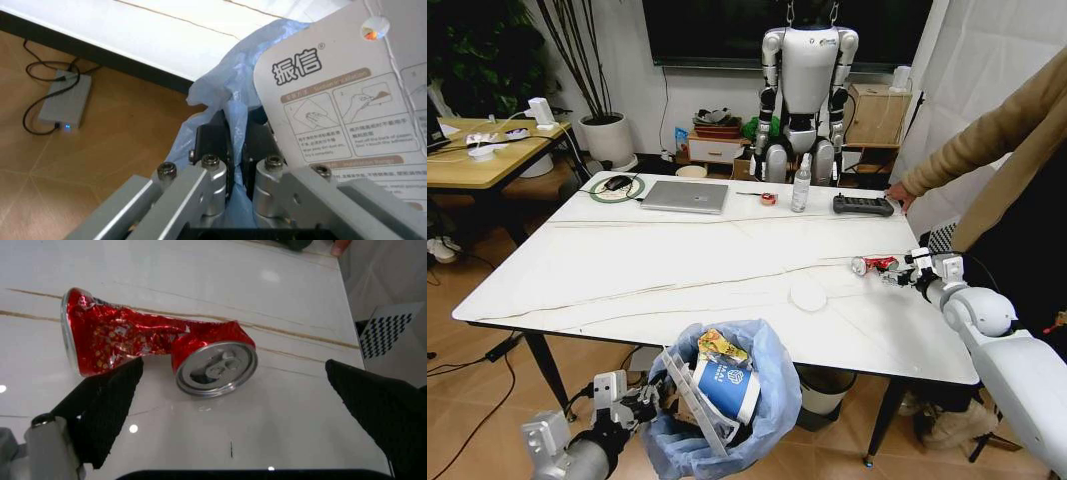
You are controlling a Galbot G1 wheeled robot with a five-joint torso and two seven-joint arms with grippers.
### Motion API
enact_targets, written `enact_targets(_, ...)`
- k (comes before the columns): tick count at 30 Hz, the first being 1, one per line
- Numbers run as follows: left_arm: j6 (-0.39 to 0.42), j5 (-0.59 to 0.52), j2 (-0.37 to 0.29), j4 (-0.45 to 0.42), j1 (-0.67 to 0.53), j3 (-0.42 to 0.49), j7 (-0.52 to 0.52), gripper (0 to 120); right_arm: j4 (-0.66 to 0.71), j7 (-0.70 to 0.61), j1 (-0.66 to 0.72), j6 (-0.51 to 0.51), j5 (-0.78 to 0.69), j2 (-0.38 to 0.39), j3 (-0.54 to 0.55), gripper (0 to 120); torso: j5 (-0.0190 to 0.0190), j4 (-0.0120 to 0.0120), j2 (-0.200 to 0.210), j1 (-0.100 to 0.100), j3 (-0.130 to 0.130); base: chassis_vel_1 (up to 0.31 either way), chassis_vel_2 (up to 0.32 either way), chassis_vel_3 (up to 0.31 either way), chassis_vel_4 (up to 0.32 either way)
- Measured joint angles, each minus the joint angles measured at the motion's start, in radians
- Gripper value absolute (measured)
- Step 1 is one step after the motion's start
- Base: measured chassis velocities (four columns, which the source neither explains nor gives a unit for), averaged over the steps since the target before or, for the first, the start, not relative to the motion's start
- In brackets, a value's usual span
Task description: Pick up the trash bin and place the trash from the table into it.
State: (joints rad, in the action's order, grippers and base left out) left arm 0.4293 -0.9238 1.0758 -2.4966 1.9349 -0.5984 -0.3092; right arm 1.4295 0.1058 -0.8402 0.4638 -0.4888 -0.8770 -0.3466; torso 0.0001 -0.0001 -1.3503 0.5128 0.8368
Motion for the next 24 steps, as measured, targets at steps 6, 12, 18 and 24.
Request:
enact_targets(6,0.000,0.004,0.004,-0.003,0.005,-0.001,0.000,0,-0.029,0.001,0.019,-0.020,0.006,-0.011,0.014,100,-0.0001,0.0000,0.000,0.000,0.000,0.000,0.000,0.000,0.000)
enact_targets(12,0.000,0.010,0.008,-0.003,0.009,-0.003,0.000,0,-0.045,0.001,0.046,-0.028,0.006,-0.025,0.034,100,-0.0002,0.0002,0.000,0.000,0.000,0.000,0.000,0.000,0.000)
enact_targets(18,0.000,0.012,0.010,-0.003,0.009,-0.005,0.000,0,-0.077,0.017,0.063,-0.051,0.004,-0.033,0.054,100,-0.0001,0.0001,0.000,0.000,0.000,0.000,0.000,0.000,0.000)
enact_targets(24,0.000,0.012,0.012,-0.004,0.006,-0.004,0.000,0,-0.106,0.025,0.074,-0.066,0.001,-0.038,0.064,100,-0.0001,0.0001,0.000,0.000,0.000,0.000,0.000,0.000,0.000)
